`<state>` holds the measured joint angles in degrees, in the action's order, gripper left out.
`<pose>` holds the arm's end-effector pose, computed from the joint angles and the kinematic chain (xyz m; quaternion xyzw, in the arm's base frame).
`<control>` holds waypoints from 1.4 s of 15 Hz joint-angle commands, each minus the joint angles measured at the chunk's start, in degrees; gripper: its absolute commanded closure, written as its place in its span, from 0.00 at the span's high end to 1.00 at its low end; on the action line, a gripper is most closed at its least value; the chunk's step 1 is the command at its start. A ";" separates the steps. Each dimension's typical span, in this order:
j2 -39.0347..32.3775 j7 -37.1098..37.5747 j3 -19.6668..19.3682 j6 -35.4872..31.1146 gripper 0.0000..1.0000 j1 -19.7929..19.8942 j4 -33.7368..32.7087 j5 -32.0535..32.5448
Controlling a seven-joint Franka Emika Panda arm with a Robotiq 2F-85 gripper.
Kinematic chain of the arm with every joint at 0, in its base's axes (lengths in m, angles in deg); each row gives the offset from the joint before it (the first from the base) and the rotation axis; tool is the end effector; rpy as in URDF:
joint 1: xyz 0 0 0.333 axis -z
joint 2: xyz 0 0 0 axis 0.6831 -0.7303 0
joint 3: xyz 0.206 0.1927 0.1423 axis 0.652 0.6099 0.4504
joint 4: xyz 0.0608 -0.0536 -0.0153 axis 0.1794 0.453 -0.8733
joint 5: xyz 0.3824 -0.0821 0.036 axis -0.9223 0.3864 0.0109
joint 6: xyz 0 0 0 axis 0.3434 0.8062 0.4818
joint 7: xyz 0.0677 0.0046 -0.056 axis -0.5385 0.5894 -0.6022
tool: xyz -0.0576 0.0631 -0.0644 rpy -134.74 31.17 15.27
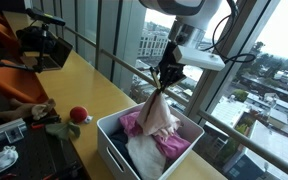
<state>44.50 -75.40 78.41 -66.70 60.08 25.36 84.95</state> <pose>0.6239 -0.1802 0.4221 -0.8207 -0.5696 -0.0198 0.0386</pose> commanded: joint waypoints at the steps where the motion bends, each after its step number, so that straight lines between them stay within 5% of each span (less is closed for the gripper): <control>1: 3.23 -1.03 -1.44 -1.97 0.29 -1.68 5.58 0.00; 11: 12.74 0.37 -1.27 -4.41 0.98 -4.51 12.52 -0.85; 21: 18.16 17.47 2.56 -19.98 1.00 -16.75 34.01 0.00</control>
<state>59.89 -64.07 79.56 -82.00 46.18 52.98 84.94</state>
